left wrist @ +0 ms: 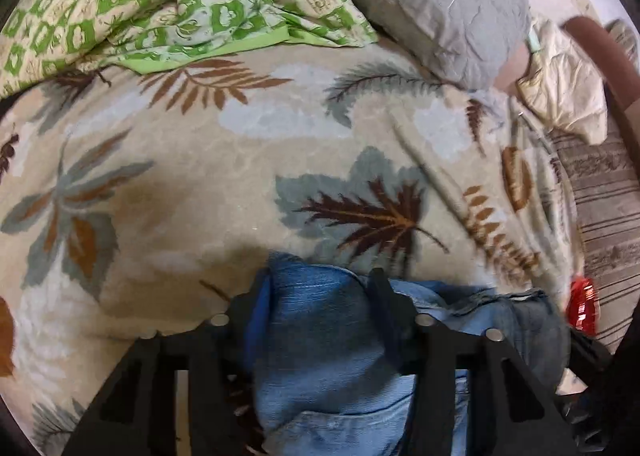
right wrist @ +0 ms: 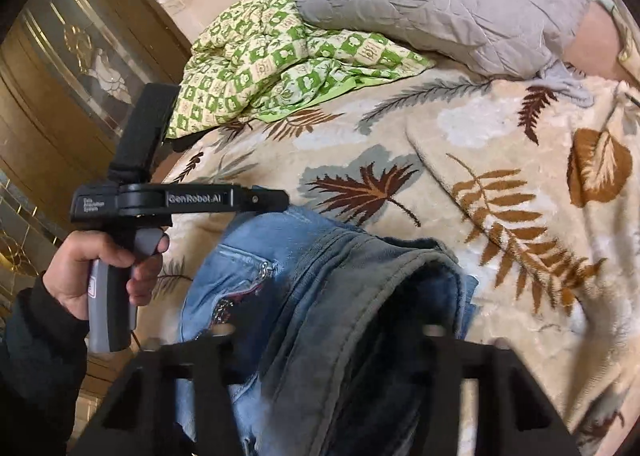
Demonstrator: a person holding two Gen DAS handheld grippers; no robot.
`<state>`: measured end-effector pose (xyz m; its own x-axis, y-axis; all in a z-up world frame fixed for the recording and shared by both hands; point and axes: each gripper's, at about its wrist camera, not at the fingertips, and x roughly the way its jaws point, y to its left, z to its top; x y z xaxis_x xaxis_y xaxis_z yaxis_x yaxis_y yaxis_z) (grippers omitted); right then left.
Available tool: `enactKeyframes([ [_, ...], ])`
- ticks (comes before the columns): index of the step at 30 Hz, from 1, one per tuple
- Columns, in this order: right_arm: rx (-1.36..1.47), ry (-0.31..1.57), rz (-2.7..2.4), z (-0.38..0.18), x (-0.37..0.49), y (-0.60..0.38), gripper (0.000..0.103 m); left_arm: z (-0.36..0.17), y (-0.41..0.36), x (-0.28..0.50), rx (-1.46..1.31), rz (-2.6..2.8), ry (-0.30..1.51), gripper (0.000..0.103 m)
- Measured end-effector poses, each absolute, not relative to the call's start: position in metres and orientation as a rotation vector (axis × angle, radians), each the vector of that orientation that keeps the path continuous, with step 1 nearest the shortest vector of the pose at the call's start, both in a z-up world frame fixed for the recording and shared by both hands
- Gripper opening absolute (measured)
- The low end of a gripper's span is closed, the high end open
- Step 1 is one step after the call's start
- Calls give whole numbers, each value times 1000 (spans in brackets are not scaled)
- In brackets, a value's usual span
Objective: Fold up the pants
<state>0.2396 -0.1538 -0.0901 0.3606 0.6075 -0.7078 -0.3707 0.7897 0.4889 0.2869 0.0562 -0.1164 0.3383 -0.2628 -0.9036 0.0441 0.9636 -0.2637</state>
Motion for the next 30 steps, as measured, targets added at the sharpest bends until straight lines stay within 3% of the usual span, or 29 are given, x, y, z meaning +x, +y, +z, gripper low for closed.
enactKeyframes([
  [1,277,1021,632,-92,241,-155,28,-118,56,288,-197,-207,1215,37],
  [4,332,1003,623,-96,242,-164,9,-121,59,289,-194,-214,1217,32],
  [13,405,997,528,-112,232,-196,6,-134,66,293,-199,-209,1219,30],
  [15,410,980,549,-105,232,-195,6,-129,64,290,-180,-210,1201,34],
  [16,431,974,570,-101,231,-196,7,-126,65,288,-179,-208,1187,42],
  [17,444,971,577,-99,230,-197,7,-121,67,284,-179,-196,1171,57],
  [18,453,971,584,-94,228,-199,9,-115,70,278,-178,-188,1153,63],
  [20,421,950,579,-83,219,-202,24,-104,72,268,-155,-187,1118,67],
  [21,400,936,579,-78,212,-203,52,-96,74,257,-138,-186,1101,68],
  [22,378,912,577,-71,203,-204,89,-92,76,251,-137,-191,1092,74],
  [23,373,881,580,-65,193,-207,97,-87,78,242,-141,-207,1078,88],
  [25,365,844,607,-56,177,-209,99,-78,81,218,-143,-236,1041,100],
  [30,287,889,662,-59,145,-202,99,-74,88,164,-203,-362,1019,102],
])
